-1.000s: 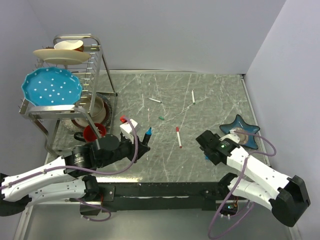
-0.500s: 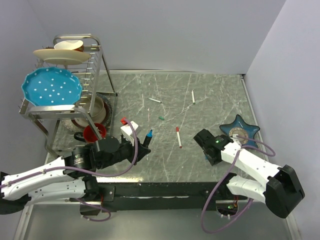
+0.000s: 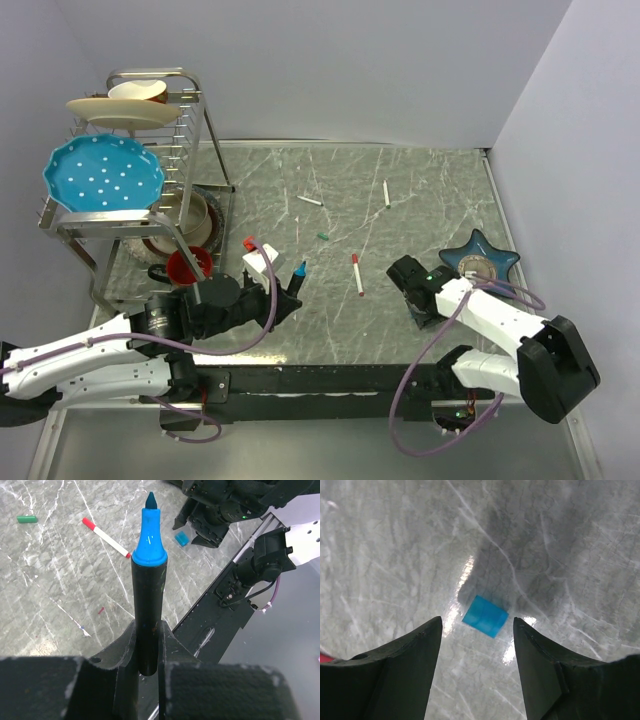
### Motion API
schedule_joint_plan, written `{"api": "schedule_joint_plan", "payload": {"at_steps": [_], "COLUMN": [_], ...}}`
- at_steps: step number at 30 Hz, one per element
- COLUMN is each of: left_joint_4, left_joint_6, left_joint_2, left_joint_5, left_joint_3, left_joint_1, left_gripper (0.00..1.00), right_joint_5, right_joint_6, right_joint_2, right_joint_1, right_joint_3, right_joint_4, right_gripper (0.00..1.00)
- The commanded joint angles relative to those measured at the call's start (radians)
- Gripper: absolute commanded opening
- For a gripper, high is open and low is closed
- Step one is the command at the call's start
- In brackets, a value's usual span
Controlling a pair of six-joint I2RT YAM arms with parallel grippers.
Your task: Insert the pens into the pen caps
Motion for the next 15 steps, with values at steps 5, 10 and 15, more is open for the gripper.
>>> {"api": "schedule_joint_plan", "payload": {"at_steps": [5, 10, 15], "left_joint_4": [0.007, -0.001, -0.001], "left_joint_6": [0.004, 0.001, 0.003], "left_joint_2": [-0.006, -0.014, -0.019], "left_joint_5": [-0.024, -0.050, -0.061], "left_joint_3": [-0.004, -0.003, -0.003], "left_joint_1": [-0.014, -0.023, -0.032], "left_gripper": [0.01, 0.01, 0.01], "right_joint_5": [0.008, 0.005, 0.032], "right_joint_6": [0.008, -0.020, -0.122], "right_joint_2": [0.071, 0.080, 0.054], "right_joint_1": [-0.041, -0.043, -0.043], "right_joint_3": [-0.024, -0.033, -0.029], "right_joint_4": [0.068, 0.090, 0.136], "right_gripper": [0.65, 0.60, 0.46]}}
